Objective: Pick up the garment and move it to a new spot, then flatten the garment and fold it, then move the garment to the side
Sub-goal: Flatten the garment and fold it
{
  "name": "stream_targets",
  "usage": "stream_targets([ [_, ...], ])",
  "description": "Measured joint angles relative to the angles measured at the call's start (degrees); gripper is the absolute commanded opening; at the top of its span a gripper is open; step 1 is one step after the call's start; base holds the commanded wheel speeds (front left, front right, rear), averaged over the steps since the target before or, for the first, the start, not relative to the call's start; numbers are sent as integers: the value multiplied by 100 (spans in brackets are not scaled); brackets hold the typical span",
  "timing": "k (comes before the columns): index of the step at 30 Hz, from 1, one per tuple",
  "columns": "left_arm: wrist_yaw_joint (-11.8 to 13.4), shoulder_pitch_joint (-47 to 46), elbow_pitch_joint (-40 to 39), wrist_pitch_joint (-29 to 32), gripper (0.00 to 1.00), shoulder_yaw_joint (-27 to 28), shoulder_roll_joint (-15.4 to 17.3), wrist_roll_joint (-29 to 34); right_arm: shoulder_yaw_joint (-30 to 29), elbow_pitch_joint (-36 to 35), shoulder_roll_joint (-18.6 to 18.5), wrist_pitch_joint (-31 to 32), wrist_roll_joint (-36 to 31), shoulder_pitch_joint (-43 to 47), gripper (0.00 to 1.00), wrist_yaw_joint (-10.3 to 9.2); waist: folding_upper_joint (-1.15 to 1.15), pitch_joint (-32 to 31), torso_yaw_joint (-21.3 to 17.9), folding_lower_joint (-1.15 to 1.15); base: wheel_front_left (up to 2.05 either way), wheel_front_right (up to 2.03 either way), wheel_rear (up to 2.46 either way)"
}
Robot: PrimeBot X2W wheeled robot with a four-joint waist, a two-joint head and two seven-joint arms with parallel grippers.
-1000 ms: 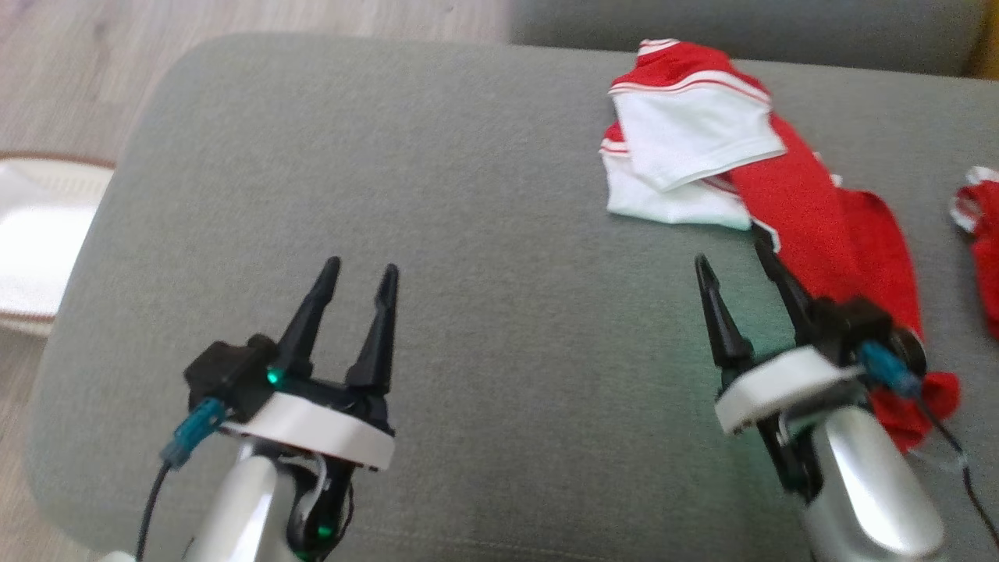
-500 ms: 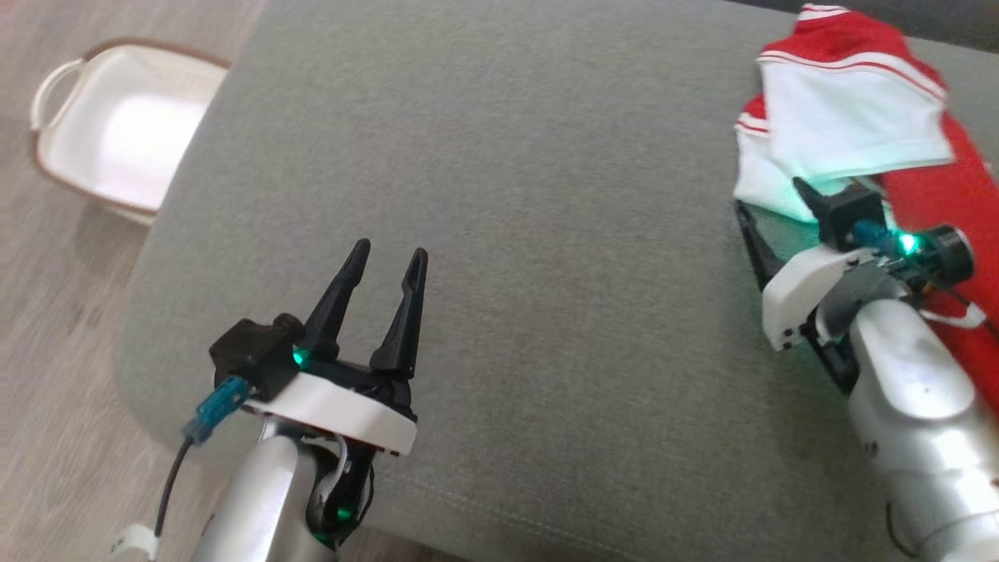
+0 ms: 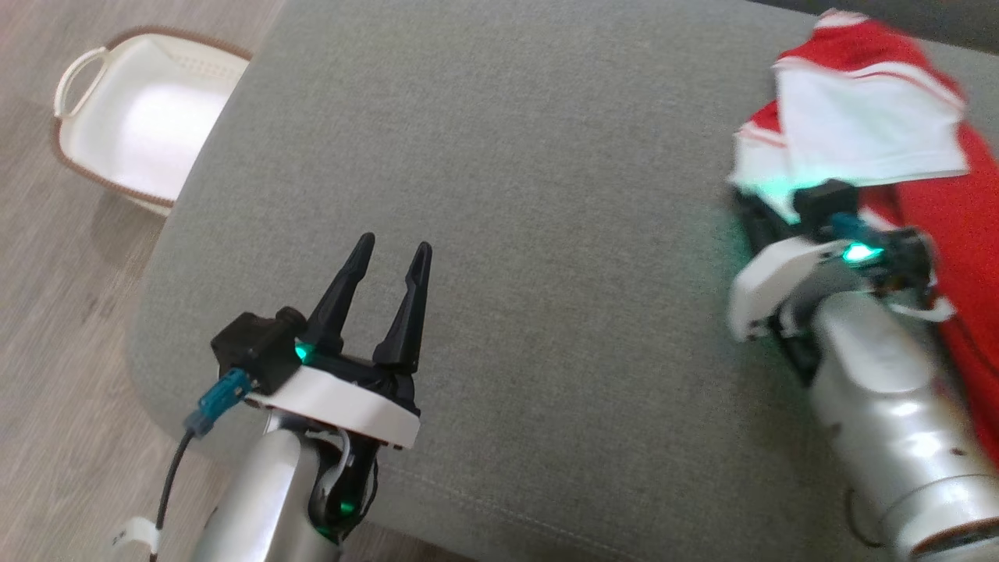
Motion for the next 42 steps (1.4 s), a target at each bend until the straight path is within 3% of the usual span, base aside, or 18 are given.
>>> stream_targets([
  [6, 0, 7, 16, 0, 100, 29, -2, 2, 962, -309, 360, -303, 923, 4, 0, 0, 0, -218, -201, 0, 0, 0, 0],
  [15, 0, 44, 36, 0, 100, 20, -3, 23, 2909, -1784, 491, -79, 2733, 127, 0, 0, 0, -573, -415, 0, 0, 0, 0],
  [16, 0, 55, 40, 0, 100, 24, -3, 27, 3070, -1847, 498, 10, 2840, 178, 21, 0, 0, -602, -424, 0, 0, 0, 0],
  [17, 0, 81, 42, 0, 100, 40, -3, 27, 3219, -1853, 495, 69, 2903, 231, 100, 0, 0, -627, -432, 0, 0, 0, 0],
  [21, 0, 233, 130, 1, 100, 123, -2, 59, 3575, -1780, 452, 114, 2988, 448, 100, 0, 0, -716, -434, 0, 0, 0, 0],
  [28, 0, 283, 137, 1, 100, 241, -2, 107, 3389, -1817, 263, -212, 3205, 485, 100, 0, 0, -900, -543, -1, 0, 0, 0],
  [35, 0, 473, 7, 1, 100, 375, -1, 125, 2012, -1963, -196, -570, 2697, 714, 100, 0, 0, -1112, -762, 0, 0, 0, 0],
  [42, 0, 646, -55, 0, 100, 522, 3, 126, 201, -2787, -81, -594, 1757, 2029, 100, 0, 0, -1268, -1069, -1, 0, 0, 0],
])
